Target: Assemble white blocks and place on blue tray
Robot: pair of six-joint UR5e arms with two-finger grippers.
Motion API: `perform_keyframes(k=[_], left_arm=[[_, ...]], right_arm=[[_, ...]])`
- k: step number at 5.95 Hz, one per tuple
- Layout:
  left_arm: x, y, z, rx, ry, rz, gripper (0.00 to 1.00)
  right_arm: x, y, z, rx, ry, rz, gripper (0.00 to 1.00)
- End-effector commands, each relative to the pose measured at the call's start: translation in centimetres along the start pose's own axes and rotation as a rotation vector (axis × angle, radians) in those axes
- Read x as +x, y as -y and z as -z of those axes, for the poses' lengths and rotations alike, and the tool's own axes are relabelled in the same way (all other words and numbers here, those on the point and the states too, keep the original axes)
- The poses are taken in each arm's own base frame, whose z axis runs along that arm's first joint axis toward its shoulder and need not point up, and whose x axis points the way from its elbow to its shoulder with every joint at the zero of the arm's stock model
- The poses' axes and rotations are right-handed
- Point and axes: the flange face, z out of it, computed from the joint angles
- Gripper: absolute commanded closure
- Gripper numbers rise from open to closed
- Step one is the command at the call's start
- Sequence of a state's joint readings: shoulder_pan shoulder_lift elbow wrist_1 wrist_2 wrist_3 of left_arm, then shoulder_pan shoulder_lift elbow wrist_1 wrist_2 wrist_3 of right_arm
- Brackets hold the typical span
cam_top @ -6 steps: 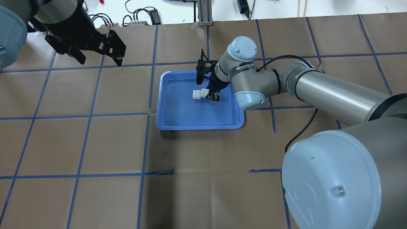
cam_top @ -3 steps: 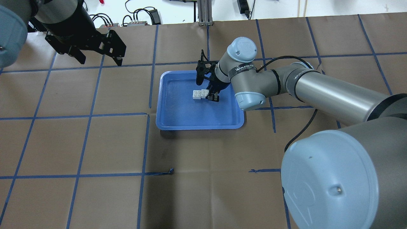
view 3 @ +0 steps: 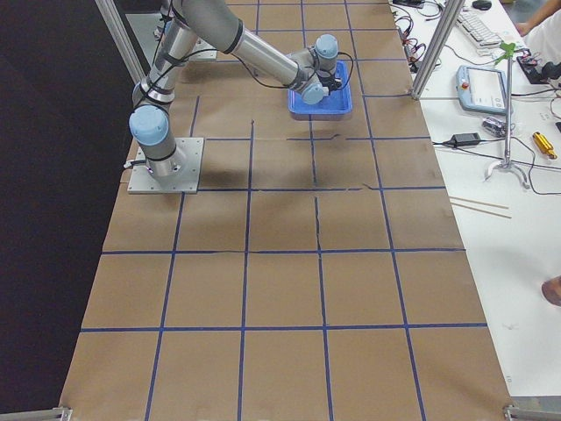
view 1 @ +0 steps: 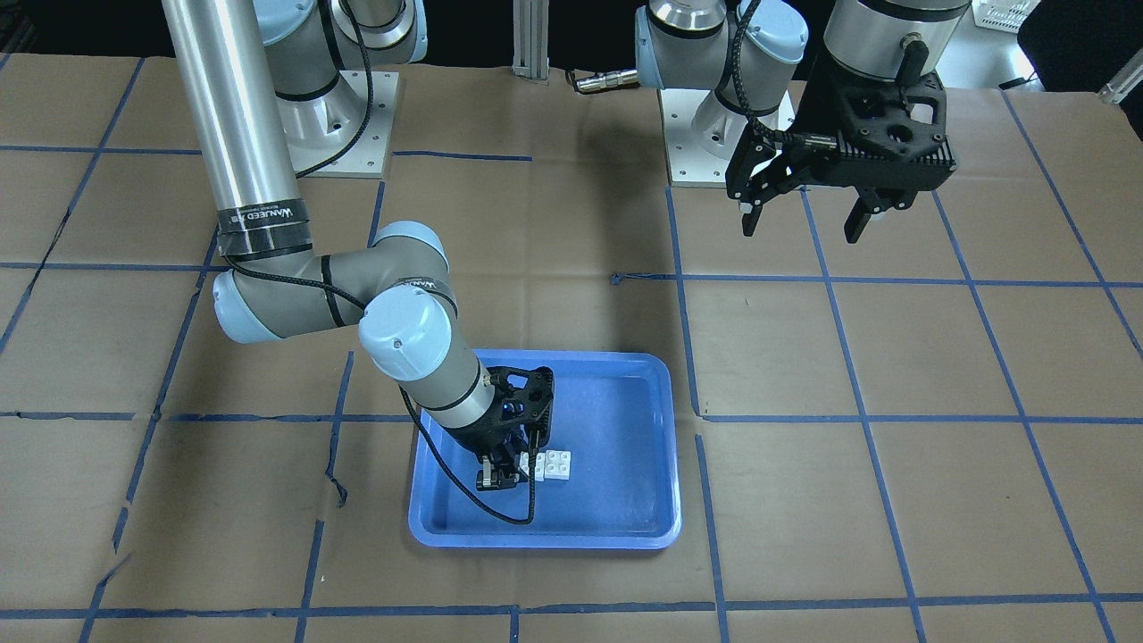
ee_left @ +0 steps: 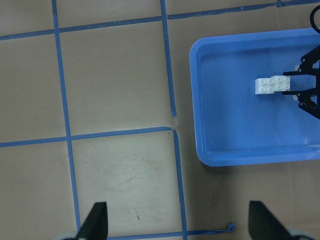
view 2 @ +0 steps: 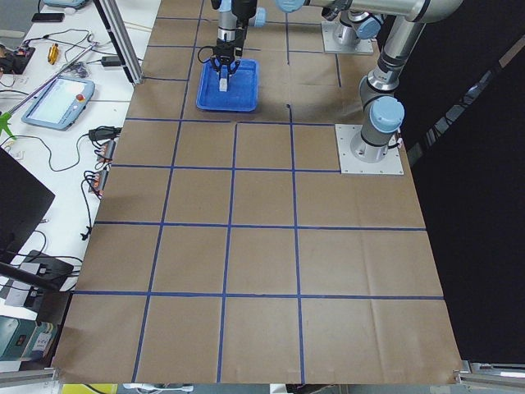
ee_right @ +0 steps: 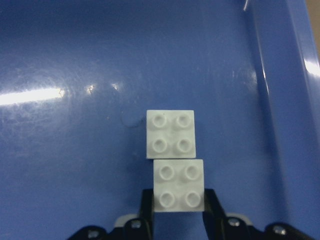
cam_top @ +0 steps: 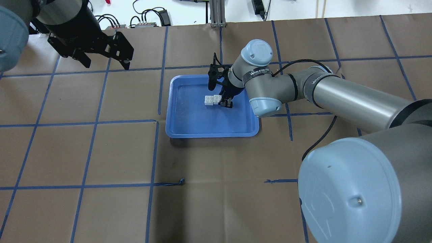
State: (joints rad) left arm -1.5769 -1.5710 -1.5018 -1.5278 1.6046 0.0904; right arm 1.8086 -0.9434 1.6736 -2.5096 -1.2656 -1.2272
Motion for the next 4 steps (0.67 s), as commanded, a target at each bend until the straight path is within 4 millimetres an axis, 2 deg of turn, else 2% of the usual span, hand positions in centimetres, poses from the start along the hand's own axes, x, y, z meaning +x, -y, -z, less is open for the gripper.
perform_keyframes(k=[1,4], left_arm=[[0.0,0.04,-0.07,-0.001,0.0,0.0,0.01],[0.13,-0.4,-0.48,-0.01,-0.001,0.0,0.01]], right_arm=[[0.0,0.0,0.0,0.0,0.0,0.0,0.69],[0.0,0.0,0.0,0.0,0.0,0.0,0.69]])
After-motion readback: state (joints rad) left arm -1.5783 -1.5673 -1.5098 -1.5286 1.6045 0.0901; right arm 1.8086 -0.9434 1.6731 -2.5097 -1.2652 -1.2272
